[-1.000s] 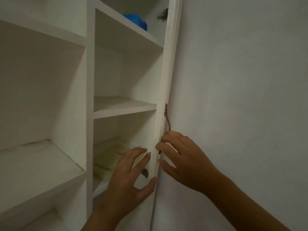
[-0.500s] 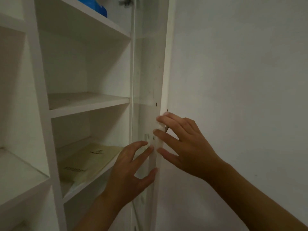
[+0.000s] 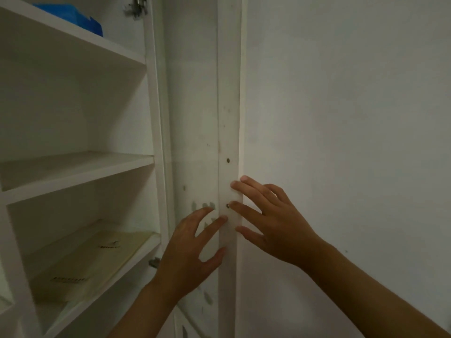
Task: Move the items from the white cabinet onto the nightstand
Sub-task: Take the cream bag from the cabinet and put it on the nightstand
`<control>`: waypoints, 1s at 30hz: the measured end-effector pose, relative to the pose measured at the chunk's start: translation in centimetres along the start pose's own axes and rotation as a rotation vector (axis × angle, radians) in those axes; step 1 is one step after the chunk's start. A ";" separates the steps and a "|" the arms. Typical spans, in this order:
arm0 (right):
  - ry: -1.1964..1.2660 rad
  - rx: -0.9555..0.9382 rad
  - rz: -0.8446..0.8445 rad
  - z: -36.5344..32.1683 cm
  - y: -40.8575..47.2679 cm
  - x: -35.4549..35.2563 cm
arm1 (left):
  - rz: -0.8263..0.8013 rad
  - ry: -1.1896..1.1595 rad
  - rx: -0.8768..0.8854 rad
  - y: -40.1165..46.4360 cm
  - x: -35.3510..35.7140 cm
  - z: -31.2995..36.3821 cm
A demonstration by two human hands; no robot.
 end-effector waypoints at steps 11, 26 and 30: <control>-0.039 -0.021 -0.122 6.6 -2.3 2.5 | -0.085 0.073 -0.066 3.7 6.0 1.1; 0.037 0.035 -0.228 12.2 -4.3 7.3 | -0.138 0.128 -0.266 5.3 9.4 -0.2; 0.035 0.039 -0.182 11.5 -4.6 7.3 | -0.136 0.164 -0.280 4.1 8.8 -1.0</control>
Point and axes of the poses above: each hand's wrist, its own y-axis towards the middle knuckle, its own x-axis out of the palm, z = x × y, the point moved 6 cm from there along y, towards the middle knuckle, and after that the axes turned 8 degrees about -x, right-handed, at the moved point
